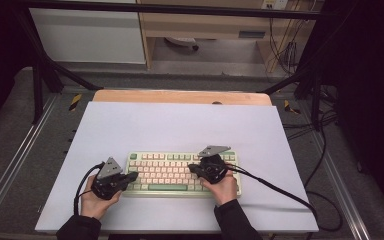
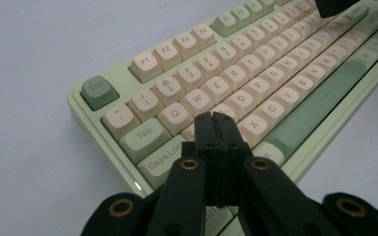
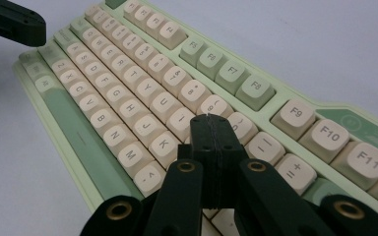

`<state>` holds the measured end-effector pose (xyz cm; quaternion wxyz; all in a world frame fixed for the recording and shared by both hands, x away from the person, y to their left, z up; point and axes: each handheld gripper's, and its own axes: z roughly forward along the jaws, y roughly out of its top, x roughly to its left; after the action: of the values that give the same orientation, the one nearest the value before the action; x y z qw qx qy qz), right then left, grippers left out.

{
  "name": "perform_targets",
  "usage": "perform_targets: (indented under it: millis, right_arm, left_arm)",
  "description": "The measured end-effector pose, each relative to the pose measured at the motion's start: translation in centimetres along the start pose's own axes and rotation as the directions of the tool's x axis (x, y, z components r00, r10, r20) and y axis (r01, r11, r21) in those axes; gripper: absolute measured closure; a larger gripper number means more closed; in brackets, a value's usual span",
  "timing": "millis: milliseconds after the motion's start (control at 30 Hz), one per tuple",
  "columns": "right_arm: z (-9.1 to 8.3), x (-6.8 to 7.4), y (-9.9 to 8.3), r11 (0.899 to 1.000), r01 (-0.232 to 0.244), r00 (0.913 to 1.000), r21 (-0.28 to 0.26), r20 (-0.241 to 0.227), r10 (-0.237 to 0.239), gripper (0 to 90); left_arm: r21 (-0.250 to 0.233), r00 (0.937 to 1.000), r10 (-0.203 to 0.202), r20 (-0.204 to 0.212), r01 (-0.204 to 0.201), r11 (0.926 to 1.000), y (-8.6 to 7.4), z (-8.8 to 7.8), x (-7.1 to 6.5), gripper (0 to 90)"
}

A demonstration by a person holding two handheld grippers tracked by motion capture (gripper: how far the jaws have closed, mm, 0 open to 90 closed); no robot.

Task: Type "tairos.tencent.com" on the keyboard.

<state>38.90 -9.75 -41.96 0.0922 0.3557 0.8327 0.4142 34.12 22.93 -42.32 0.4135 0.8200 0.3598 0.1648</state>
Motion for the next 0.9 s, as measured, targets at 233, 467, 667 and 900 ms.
perform_targets:
  millis: [233, 467, 667, 900]
  right_arm:
    - [0.9, 0.1, 0.3, 1.000, -0.002, 1.0000, 0.002, -0.006, 0.002, 90.0]
    - [1.4, 0.1, 0.0, 1.000, -0.007, 0.9999, 0.014, -0.007, 0.007, 90.0]
    - [1.4, 0.1, 0.0, 1.000, -0.007, 0.9999, 0.014, -0.010, 0.007, 90.0]
    - [1.5, 0.1, 0.0, 1.000, -0.003, 1.0000, 0.013, -0.009, 0.003, 90.0]
  left_arm:
    - [-0.002, 1.0000, -0.001, 0.001, 0.001, 1.0000, 0.0, 0.0, 0.0, 89.8]
    - [0.001, 1.0000, -0.004, 0.000, 0.004, 1.0000, -0.1, 0.1, 0.1, 89.8]
    - [-0.001, 1.0000, -0.001, 0.001, 0.001, 1.0000, 0.0, 0.0, 0.1, 89.8]
    - [-0.003, 1.0000, -0.001, -0.002, 0.001, 1.0000, 0.0, 0.0, 0.1, 89.8]
